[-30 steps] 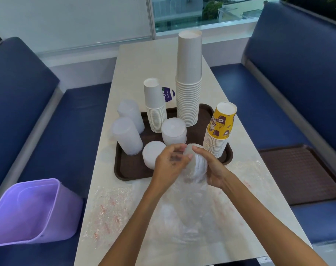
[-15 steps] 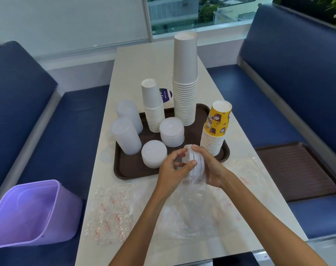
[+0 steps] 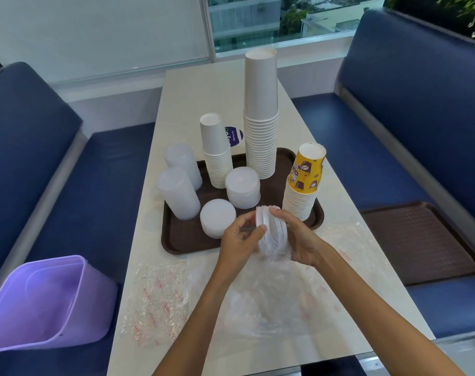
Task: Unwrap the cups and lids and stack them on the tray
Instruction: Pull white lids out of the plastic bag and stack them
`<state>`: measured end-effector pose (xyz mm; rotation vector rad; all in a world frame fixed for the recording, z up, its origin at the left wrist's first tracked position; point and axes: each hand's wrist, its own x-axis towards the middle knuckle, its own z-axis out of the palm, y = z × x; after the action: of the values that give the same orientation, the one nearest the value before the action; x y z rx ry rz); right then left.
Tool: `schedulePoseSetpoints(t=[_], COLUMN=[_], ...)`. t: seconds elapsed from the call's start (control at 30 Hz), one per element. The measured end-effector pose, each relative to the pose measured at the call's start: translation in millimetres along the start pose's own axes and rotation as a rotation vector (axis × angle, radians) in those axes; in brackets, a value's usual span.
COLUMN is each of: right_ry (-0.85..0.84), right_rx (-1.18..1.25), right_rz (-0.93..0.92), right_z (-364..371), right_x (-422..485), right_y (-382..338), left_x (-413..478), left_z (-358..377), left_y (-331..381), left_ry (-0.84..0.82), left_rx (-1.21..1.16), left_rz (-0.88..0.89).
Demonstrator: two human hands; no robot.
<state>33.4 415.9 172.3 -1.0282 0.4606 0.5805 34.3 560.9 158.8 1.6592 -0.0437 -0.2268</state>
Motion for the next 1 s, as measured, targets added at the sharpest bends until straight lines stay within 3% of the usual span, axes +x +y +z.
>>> schedulePoseSetpoints(t=[0.27, 0.63, 0.83, 1.0], right_ry=[0.026, 0.104, 0.102, 0.171], right_rx=[-0.063, -0.056, -0.034, -0.01], right_rz=[0.027, 0.068, 0.06, 0.044], right_z=[2, 3, 2, 1], right_x=[3, 7, 4, 1], right_y=[2, 0, -4, -12], left_x=[1, 9, 26, 54], left_z=[5, -4, -19, -52], left_y=[6, 4, 5, 14], left_ry=[0.056, 0.243, 0.291, 0.453], left_rx=[-0.004, 0.248, 0.154, 0.054], left_rz=[-0.057, -0.124, -0.196, -0.236])
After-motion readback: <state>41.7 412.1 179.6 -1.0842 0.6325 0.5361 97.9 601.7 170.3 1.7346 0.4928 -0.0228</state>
